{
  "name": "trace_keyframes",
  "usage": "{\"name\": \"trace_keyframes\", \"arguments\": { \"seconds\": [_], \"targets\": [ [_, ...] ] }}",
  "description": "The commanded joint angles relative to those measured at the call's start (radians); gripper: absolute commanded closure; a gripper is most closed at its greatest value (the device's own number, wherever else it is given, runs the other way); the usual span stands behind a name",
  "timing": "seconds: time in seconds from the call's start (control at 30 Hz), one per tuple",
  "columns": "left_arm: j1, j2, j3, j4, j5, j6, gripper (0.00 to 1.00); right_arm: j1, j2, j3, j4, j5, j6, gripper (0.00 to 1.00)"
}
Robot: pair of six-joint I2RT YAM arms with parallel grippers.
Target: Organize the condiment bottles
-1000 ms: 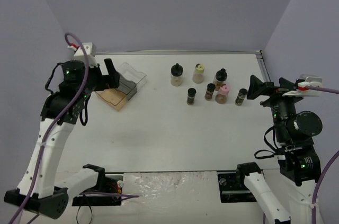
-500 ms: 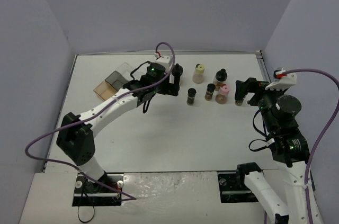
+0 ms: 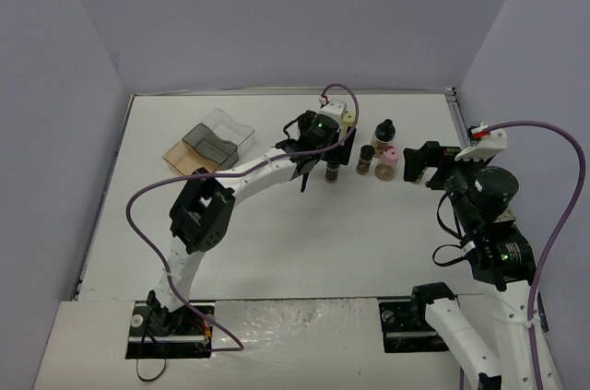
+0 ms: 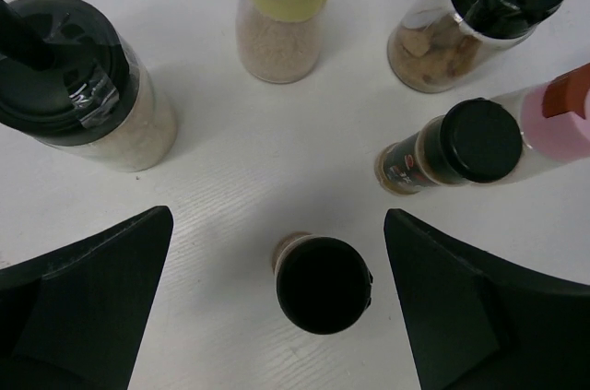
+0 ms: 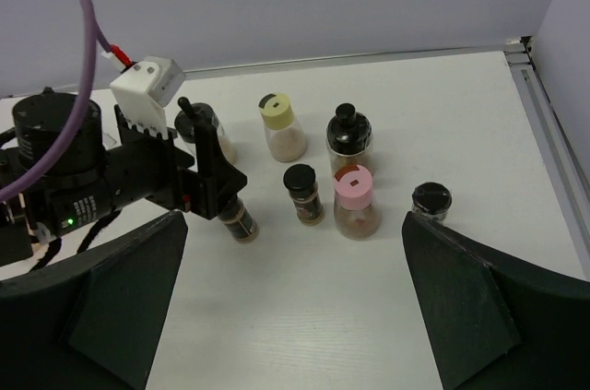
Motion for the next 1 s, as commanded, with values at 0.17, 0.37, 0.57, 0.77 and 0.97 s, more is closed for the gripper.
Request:
{"name": "trace_keyframes", "arguments": {
  "seconds": [0.17, 0.37, 0.57, 0.77, 0.97],
  "targets": [
    [-0.027, 0.028, 0.073, -0.025, -0.052, -0.002, 0.13, 0.007, -0.032, -0.021, 0.045, -0.008, -0.001, 0.00],
    [-0.027, 0.035, 0.075, -0.038, -0.046, -0.008, 0.31, 0.007, -0.030, -0.018, 0.036, -0.013, -0.006, 0.00],
    [-0.023, -0.069, 0.002, -0.041, -0.070, -0.014, 0.61, 0.007, -0.032, -0.021, 0.034, -0.014, -0.005, 0.00],
    [0.064, -0.261, -0.070, -0.124, -0.117, 0.034, 0.70, 0.007, -0.022, -0.019, 0.036, -0.028, -0.005, 0.00],
    [0.279, -0.388, -0.104, -0.175, -0.090, 0.088, 0.70, 0.007, -0.012, -0.013, 0.035, -0.042, -0.004, 0.00]
  ]
}}
